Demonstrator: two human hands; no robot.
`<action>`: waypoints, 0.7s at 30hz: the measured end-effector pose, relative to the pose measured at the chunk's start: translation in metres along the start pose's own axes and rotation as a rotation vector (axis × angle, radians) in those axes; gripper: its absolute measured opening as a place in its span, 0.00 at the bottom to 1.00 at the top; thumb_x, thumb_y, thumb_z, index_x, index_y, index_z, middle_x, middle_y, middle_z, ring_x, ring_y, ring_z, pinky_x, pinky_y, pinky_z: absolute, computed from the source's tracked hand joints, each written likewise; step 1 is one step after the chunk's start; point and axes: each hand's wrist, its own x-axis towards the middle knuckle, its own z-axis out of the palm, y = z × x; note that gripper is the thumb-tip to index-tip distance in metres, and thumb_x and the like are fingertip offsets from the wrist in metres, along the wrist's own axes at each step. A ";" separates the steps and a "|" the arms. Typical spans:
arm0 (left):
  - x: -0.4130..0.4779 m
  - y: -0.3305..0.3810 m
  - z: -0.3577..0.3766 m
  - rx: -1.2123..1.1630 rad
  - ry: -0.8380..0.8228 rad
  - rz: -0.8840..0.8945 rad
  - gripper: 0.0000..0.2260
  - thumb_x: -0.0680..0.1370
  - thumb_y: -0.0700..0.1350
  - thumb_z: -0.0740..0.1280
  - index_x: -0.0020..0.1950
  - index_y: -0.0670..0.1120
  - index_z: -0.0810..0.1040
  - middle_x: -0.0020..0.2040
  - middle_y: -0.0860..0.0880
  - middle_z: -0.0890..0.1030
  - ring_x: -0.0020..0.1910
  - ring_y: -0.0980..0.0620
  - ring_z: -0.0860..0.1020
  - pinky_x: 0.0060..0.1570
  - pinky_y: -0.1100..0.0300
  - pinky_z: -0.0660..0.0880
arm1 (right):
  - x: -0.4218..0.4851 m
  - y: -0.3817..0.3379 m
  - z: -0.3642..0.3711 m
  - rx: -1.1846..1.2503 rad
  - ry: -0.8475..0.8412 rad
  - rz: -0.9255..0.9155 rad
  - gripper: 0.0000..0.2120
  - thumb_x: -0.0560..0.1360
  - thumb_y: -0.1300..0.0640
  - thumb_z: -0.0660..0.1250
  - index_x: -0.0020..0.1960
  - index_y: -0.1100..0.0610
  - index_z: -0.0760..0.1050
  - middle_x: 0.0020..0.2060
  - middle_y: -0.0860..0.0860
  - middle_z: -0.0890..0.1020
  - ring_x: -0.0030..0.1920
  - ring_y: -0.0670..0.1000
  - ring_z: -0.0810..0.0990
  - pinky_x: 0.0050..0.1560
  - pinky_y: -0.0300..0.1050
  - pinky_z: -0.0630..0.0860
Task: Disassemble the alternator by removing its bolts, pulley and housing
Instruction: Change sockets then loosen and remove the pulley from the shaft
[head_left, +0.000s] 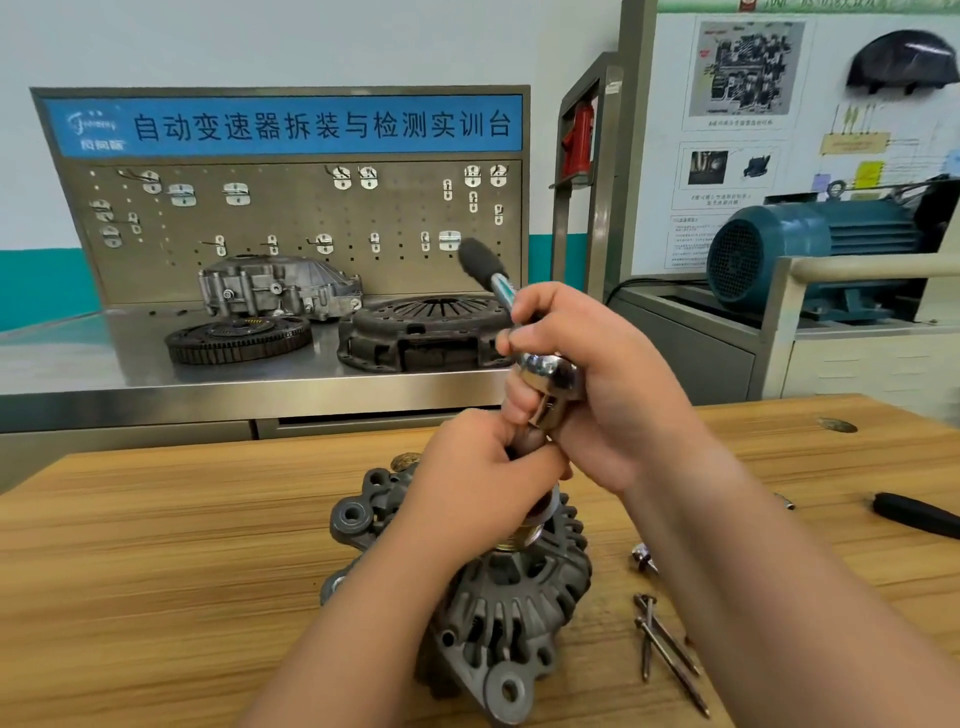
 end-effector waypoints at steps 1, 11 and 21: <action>0.001 -0.001 -0.003 -0.016 -0.025 -0.001 0.17 0.71 0.42 0.69 0.22 0.51 0.75 0.19 0.54 0.71 0.21 0.61 0.67 0.25 0.68 0.62 | 0.003 -0.002 -0.002 0.033 -0.085 0.038 0.07 0.63 0.65 0.61 0.41 0.58 0.71 0.34 0.57 0.68 0.22 0.48 0.67 0.25 0.39 0.65; -0.002 0.011 -0.007 0.017 0.105 0.112 0.21 0.72 0.38 0.65 0.24 0.59 0.77 0.22 0.60 0.76 0.25 0.65 0.75 0.26 0.71 0.67 | 0.006 -0.004 0.001 -0.203 -0.329 -0.056 0.13 0.65 0.67 0.63 0.47 0.56 0.77 0.43 0.60 0.82 0.39 0.56 0.81 0.34 0.37 0.77; -0.002 0.005 -0.012 -0.160 0.235 0.068 0.18 0.74 0.46 0.66 0.23 0.49 0.74 0.21 0.51 0.75 0.24 0.57 0.75 0.28 0.65 0.69 | -0.027 0.007 -0.015 -0.539 -0.102 -0.229 0.07 0.75 0.60 0.68 0.51 0.52 0.80 0.46 0.47 0.84 0.48 0.44 0.83 0.50 0.40 0.80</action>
